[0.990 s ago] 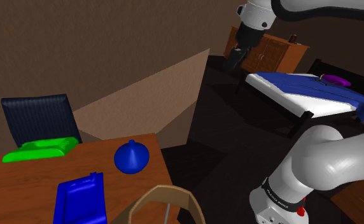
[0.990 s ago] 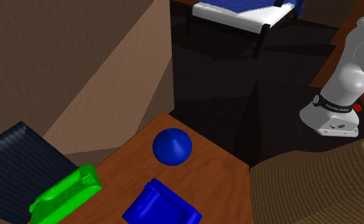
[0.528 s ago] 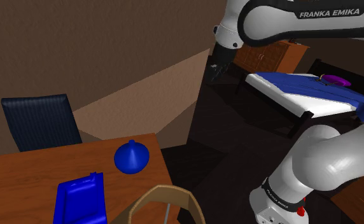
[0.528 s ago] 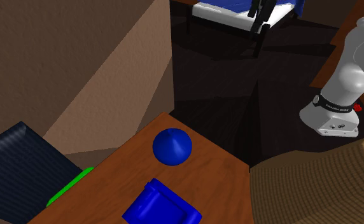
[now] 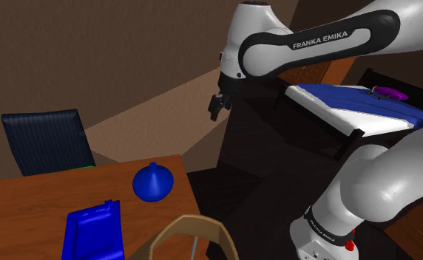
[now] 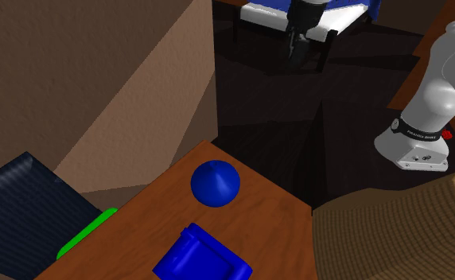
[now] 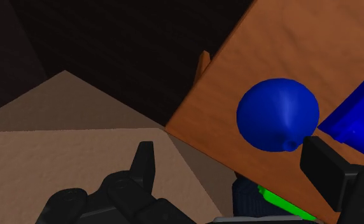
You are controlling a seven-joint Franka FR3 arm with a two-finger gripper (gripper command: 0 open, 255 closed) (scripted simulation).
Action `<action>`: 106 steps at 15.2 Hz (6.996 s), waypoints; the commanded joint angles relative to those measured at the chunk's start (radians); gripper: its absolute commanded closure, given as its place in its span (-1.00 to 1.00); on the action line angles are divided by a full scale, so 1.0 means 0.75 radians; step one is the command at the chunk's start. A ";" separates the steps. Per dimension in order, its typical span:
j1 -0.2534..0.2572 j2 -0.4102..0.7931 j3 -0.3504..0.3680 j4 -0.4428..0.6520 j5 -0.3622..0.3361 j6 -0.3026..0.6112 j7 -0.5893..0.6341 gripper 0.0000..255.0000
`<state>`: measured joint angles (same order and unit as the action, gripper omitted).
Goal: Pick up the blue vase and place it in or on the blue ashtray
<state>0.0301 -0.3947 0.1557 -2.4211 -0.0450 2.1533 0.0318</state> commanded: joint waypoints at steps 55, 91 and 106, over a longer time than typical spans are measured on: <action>0.213 1.440 0.060 0.832 -0.266 0.543 0.330 1.00; 0.555 1.414 0.168 1.420 -0.264 -0.092 0.642 1.00; 0.725 1.671 0.154 1.782 -0.308 -0.201 0.745 1.00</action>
<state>0.5733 0.8545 0.2718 -1.0796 -0.2742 1.9911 0.5884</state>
